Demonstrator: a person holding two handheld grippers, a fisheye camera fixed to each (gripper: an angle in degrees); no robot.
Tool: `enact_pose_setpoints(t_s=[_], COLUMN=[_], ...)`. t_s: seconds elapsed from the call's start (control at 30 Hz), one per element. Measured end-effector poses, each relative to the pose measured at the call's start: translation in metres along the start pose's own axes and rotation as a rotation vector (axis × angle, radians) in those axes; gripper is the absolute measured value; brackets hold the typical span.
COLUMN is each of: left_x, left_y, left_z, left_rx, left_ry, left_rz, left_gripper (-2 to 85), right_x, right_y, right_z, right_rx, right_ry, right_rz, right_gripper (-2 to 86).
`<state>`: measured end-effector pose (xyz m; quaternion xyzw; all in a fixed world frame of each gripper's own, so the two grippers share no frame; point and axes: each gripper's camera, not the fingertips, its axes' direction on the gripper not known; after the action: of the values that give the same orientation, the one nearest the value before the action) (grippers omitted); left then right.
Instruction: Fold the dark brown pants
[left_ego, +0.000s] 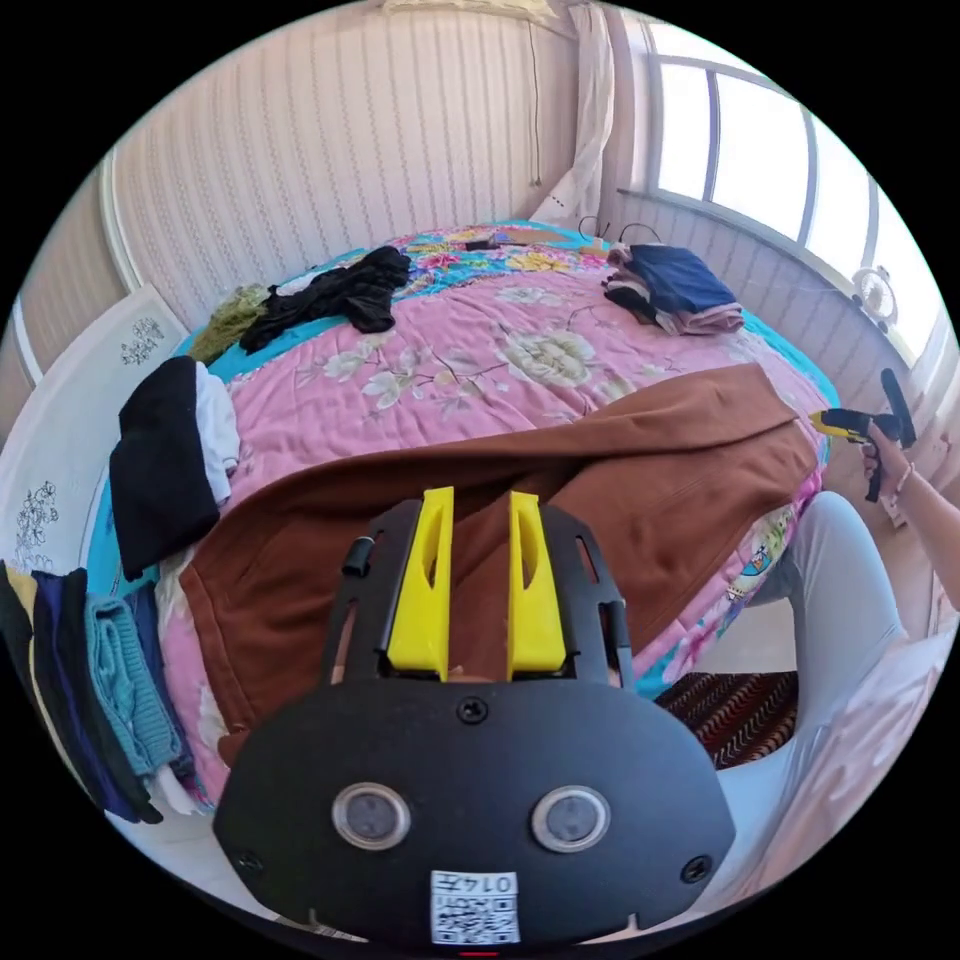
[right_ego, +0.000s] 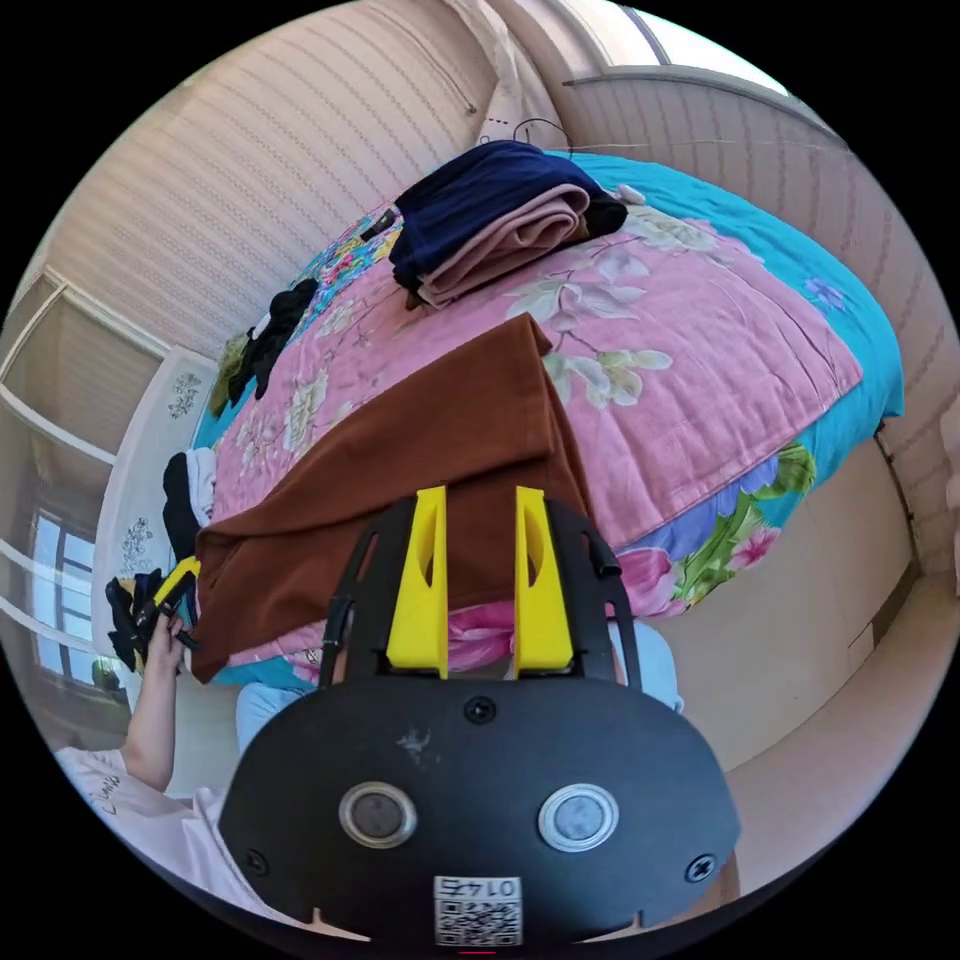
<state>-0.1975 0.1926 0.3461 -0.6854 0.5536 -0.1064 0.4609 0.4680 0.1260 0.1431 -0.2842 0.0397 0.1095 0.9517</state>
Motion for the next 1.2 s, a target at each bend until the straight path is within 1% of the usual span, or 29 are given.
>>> enact_pose_setpoints(t_s=[0.1,0.2,0.27,0.33,0.4,0.5,0.6,0.67,0.73,0.77,0.8,0.87,0.93,1.03,1.13,1.2], left_x=[0.007,0.025,0.038,0.054,0.076,0.097,0.111,0.121,0.131,0.137,0.143,0.153,0.161,0.174,0.181,0.184], left_y=[-0.035,-0.063,-0.079,-0.094,-0.11,-0.132,-0.152,-0.158,-0.162,-0.166,-0.169,-0.174,-0.178,-0.186,-0.196,-0.201], left_z=[0.029,0.054,0.067,0.079,0.094,0.103,0.102,0.105,0.108,0.11,0.113,0.115,0.115,0.117,0.132,0.148], left_rx=[-0.045,-0.091,-0.126,-0.157,-0.196,-0.203,-0.182,-0.174,-0.162,-0.157,-0.155,-0.148,-0.122,-0.097,-0.128,-0.159], left_ry=[0.082,0.043,0.039,0.007,-0.12,-0.221,-0.232,-0.243,-0.266,-0.268,-0.28,-0.3,-0.297,-0.279,-0.258,-0.247], left_rz=[-0.031,0.034,0.089,0.171,0.304,0.398,0.48,0.566,0.644,0.677,0.715,0.767,0.798,0.834,0.835,0.805], left_gripper=[12.6,13.2,13.3,13.0,11.4,10.9,11.1,11.2,11.3,11.3,11.3,11.3,11.2,10.9,10.7,9.8], right_x=[0.035,0.063,0.076,0.086,0.096,0.106,0.116,0.123,0.13,0.137,0.146,0.163,0.18,0.206,0.225,0.241], right_y=[-0.02,-0.039,-0.047,-0.054,-0.065,-0.081,-0.101,-0.114,-0.123,-0.125,-0.125,-0.123,-0.118,-0.11,-0.111,-0.117], right_z=[-0.001,0.01,0.008,0.0,-0.014,-0.036,-0.06,-0.067,-0.068,-0.069,-0.066,-0.061,-0.06,-0.057,-0.049,-0.045], right_rx=[0.037,-0.021,-0.014,0.004,0.011,0.042,0.091,0.073,0.033,0.017,-0.012,-0.058,-0.078,-0.093,-0.086,-0.036], right_ry=[-0.055,-0.041,-0.058,-0.1,-0.176,-0.224,-0.267,-0.272,-0.231,-0.193,-0.146,-0.119,-0.127,-0.233,-0.301,-0.376], right_rz=[0.108,0.135,0.141,0.112,0.049,-0.029,-0.083,-0.11,-0.126,-0.119,-0.078,-0.024,0.04,0.148,0.221,0.288], right_gripper=[10.4,8.8,6.4,3.8,1.9,0.5,0.4,0.8,1.8,4.5,7.2,10.0,10.1,8.6,6.9,4.4])
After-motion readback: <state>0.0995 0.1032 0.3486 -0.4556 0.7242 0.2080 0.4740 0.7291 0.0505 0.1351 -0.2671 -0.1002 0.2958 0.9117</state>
